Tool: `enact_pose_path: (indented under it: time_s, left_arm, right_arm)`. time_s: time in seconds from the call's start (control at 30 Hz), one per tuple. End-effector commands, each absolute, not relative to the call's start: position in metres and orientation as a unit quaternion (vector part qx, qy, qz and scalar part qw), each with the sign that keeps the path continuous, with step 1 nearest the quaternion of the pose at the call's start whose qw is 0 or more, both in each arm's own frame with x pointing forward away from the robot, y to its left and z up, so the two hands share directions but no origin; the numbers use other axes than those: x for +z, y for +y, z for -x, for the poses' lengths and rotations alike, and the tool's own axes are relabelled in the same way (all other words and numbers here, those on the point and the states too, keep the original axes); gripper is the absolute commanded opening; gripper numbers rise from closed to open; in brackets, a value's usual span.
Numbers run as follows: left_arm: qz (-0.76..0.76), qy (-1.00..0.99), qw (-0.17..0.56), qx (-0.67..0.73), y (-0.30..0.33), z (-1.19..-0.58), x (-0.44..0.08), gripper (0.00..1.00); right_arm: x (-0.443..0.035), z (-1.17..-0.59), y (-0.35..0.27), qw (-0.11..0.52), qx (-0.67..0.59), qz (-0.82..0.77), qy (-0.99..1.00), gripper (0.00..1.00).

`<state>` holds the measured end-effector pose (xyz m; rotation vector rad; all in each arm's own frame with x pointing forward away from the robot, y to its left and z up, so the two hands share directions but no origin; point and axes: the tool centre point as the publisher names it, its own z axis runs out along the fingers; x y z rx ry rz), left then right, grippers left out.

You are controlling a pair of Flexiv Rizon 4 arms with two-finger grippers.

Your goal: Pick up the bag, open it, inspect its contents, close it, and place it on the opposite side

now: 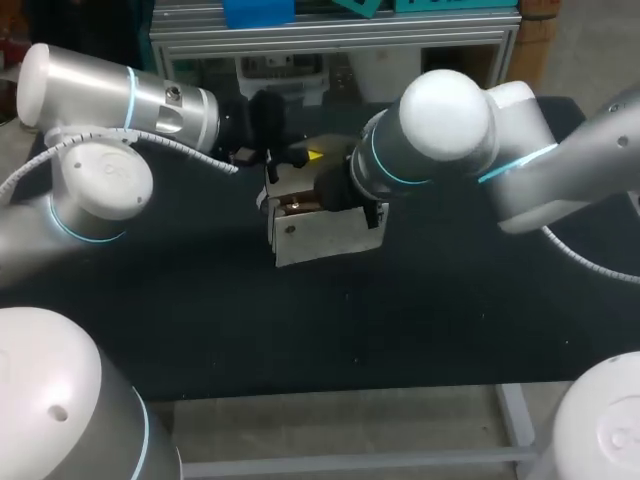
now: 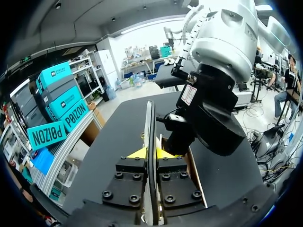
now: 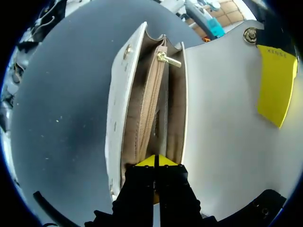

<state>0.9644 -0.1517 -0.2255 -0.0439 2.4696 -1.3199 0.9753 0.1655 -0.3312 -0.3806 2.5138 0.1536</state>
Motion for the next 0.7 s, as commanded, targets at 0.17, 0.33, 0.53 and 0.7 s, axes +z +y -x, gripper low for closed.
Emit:
enact_pose_path:
  time_s: [0.17, 0.33, 0.53, 0.7]
  left_arm:
    - [0.019, 0.867, 0.174, -0.467, -0.148, -0.961, -0.225, 0.0]
    - [0.022, 0.866, 0.176, -0.467, -0.146, -0.963, -0.226, 0.0]
    - [0.024, 0.865, 0.179, -0.468, -0.146, -0.965, -0.227, 0.0]
    - [0.022, 0.866, 0.181, -0.466, -0.147, -0.965, -0.228, 0.0]
  right_arm:
    - [-0.339, -0.982, 0.171, 0.243, 0.053, 0.141, 0.958, 0.0]
    - [-0.343, -0.977, 0.167, 0.227, 0.056, 0.146, 0.961, 0.25]
    - [-0.349, -0.974, 0.165, 0.213, 0.059, 0.156, 0.963, 0.52]
    - [-0.352, -0.972, 0.165, 0.204, 0.059, 0.164, 0.963, 0.73]
